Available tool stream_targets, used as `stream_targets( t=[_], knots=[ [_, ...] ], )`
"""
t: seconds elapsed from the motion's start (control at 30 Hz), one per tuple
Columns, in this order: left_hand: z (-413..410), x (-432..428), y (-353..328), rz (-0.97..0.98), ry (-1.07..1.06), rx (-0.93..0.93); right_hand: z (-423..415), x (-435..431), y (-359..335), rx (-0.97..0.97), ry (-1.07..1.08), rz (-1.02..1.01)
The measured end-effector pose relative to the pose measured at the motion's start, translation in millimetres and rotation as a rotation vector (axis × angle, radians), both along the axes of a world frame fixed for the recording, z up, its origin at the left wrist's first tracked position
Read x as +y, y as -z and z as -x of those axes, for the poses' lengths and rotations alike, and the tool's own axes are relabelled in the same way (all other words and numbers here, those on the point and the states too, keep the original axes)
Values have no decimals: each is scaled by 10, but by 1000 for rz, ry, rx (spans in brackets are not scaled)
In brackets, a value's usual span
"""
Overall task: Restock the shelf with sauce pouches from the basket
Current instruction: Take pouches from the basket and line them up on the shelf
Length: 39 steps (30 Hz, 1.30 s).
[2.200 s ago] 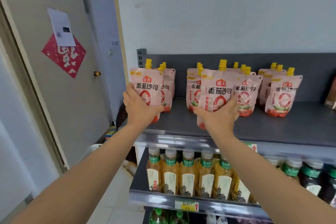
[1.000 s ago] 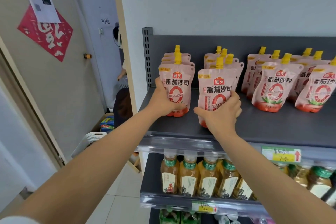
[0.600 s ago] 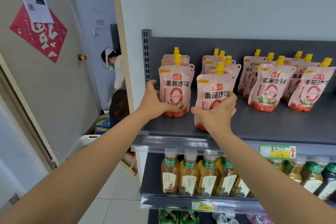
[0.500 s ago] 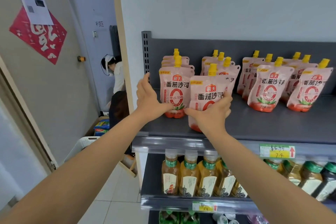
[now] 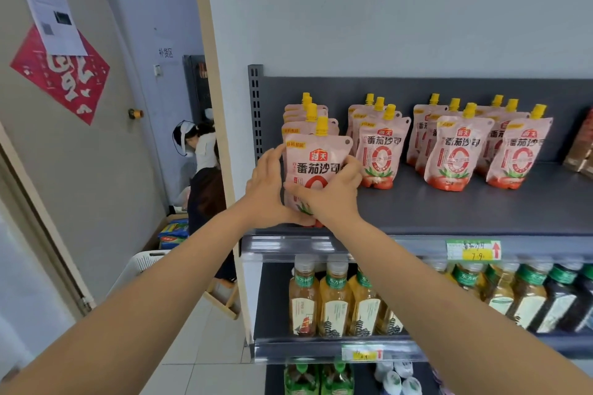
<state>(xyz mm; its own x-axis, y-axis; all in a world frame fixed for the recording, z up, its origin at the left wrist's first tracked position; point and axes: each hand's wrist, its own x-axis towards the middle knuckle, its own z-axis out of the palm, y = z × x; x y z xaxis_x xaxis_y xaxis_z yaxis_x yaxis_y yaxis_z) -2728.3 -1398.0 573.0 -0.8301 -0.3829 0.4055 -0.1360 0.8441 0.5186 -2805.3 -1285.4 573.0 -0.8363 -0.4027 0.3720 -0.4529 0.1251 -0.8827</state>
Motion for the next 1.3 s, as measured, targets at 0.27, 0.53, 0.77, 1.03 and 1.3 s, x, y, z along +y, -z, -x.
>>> stream_targets(
  t=[0.27,0.53,0.77,1.03,1.3],
  knots=[
    [-31,347,143,100,-193,273,18,392,78,27,-60,-152],
    [127,1133,344,515,18,212,133,1478,240,452,426,-406],
    [731,2182,678,649,96,44,707,3147,539,391,638,-619],
    [1517,3699,1399,600,238,-195,1233,5009,1151,107,693,-921],
    [1996,4532,1885,612,427,-336,1595,5857,1695,-146,638,-1003]
  ],
)
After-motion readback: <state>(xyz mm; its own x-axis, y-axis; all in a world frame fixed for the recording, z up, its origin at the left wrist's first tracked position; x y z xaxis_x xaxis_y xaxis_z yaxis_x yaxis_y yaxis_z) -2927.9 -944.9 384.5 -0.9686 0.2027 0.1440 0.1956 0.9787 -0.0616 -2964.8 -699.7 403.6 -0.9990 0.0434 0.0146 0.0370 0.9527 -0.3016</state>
